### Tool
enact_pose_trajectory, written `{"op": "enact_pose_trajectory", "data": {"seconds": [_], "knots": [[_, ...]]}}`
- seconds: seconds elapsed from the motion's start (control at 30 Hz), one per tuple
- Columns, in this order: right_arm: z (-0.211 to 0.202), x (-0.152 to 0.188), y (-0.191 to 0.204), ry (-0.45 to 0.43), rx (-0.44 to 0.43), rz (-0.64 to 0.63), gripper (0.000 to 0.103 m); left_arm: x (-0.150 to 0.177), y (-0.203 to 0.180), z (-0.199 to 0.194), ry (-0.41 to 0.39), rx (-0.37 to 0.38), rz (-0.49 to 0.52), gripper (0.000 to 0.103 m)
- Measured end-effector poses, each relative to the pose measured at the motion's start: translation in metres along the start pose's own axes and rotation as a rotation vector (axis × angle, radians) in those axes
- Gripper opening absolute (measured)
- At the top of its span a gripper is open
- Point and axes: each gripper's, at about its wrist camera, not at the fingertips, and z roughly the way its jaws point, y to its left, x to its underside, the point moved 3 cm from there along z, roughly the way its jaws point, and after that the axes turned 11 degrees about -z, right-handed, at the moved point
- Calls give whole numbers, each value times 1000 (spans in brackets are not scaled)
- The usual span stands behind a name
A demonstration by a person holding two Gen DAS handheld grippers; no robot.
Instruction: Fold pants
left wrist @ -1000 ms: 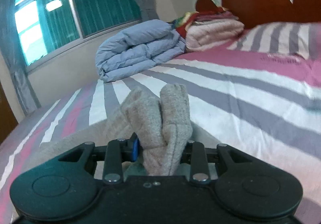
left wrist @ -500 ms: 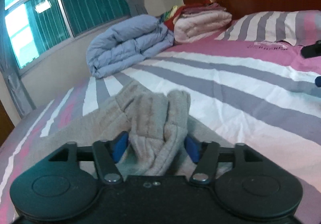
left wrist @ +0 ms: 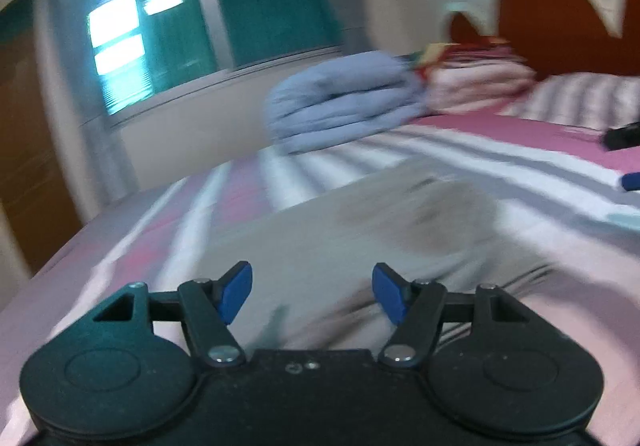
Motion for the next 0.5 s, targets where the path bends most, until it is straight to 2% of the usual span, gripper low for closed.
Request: {"op": "enact_pose_trajectory", "data": {"seconds": [0.1, 0.17, 0.2, 0.27, 0.33, 0.4, 0.5], "knots": [[15, 8, 33, 36, -129, -77, 63, 6, 58, 0, 28, -119, -99, 61], [30, 15, 53, 70, -175, -112, 63, 9, 90, -1, 29, -141, -206, 61], [38, 19, 64, 84, -194, -144, 63, 10, 101, -3, 16, -144, -247, 65], [51, 26, 82, 101, -215, -204, 63, 17, 116, -5, -6, -174, -282, 68], [65, 33, 96, 124, -230, -238, 63, 28, 125, -7, -19, -173, -326, 68], [80, 38, 104, 148, -231, -245, 63, 33, 133, 0, 24, -172, -383, 69], [103, 44, 110, 173, -221, -268, 63, 31, 146, 6, 7, -178, -455, 70]]}}
